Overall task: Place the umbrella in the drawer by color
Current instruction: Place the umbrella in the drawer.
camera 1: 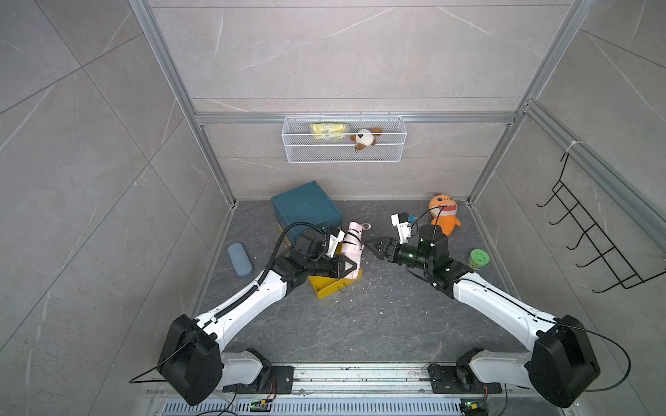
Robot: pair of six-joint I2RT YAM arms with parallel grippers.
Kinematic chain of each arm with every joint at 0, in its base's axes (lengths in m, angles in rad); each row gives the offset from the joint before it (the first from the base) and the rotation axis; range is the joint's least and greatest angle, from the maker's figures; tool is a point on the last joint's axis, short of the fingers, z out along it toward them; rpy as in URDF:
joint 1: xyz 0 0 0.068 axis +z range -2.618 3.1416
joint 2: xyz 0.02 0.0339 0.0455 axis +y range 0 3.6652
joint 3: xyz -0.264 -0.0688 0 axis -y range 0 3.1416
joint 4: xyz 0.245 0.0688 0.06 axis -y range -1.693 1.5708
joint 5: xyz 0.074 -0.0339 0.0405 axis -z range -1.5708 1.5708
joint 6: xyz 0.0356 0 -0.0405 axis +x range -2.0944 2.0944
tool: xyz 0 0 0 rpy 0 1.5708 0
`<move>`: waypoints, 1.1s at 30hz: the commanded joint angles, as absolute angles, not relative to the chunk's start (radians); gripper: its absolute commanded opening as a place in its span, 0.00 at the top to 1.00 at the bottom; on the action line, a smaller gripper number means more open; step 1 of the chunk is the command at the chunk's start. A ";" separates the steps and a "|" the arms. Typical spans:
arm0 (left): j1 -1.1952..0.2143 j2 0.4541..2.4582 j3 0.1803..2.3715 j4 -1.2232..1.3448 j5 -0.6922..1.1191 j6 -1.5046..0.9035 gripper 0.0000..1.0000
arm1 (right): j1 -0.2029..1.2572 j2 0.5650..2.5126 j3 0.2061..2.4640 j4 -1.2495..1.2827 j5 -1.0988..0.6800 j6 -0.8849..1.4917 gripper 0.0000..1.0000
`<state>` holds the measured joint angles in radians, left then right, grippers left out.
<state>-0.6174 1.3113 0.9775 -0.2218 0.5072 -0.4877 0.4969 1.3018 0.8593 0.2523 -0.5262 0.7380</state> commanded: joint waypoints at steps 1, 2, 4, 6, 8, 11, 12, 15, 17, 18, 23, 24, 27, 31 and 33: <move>-0.599 1.308 0.987 -0.130 0.680 -0.469 0.87 | 0.499 1.310 0.835 0.433 -0.610 0.792 0.24; -0.596 1.309 0.986 -0.117 0.699 -0.473 0.87 | 0.499 1.315 0.831 0.447 -0.609 0.801 0.24; -0.595 1.313 0.987 -0.104 0.731 -0.478 0.86 | 0.499 1.324 0.830 0.453 -0.610 0.805 0.24; -0.594 1.321 0.990 -0.095 0.751 -0.481 0.85 | 0.501 1.338 0.825 0.483 -0.614 0.824 0.24; -0.594 1.331 0.995 -0.098 0.761 -0.480 0.85 | 0.499 1.354 0.822 0.505 -0.614 0.837 0.24; -0.593 1.338 0.999 -0.092 0.771 -0.485 0.85 | 0.500 1.373 0.812 0.534 -0.612 0.851 0.25; -0.592 1.339 0.999 -0.088 0.774 -0.487 0.85 | 0.500 1.380 0.809 0.546 -0.613 0.858 0.25; -0.591 1.341 0.996 -0.080 0.779 -0.492 0.85 | 0.500 1.397 0.810 0.563 -0.618 0.870 0.25; -0.590 1.343 0.994 -0.063 0.795 -0.500 0.85 | 0.500 1.411 0.810 0.587 -0.627 0.886 0.25; -0.589 1.345 0.995 -0.056 0.802 -0.503 0.85 | 0.502 1.419 0.810 0.600 -0.629 0.894 0.25; -0.587 1.354 0.996 -0.030 0.841 -0.518 0.84 | 0.509 1.466 0.818 0.655 -0.655 0.924 0.31; -0.584 1.355 0.996 -0.025 0.853 -0.520 0.84 | 0.508 1.472 0.818 0.662 -0.659 0.927 0.32; -0.581 1.353 0.993 -0.007 0.887 -0.529 0.83 | 0.508 1.484 0.817 0.678 -0.671 0.935 0.39; -0.576 1.353 0.990 -0.001 0.895 -0.540 0.82 | 0.508 1.488 0.813 0.692 -0.681 0.942 0.52; -0.571 1.351 0.989 -0.002 0.893 -0.543 0.81 | 0.508 1.485 0.811 0.692 -0.683 0.943 0.61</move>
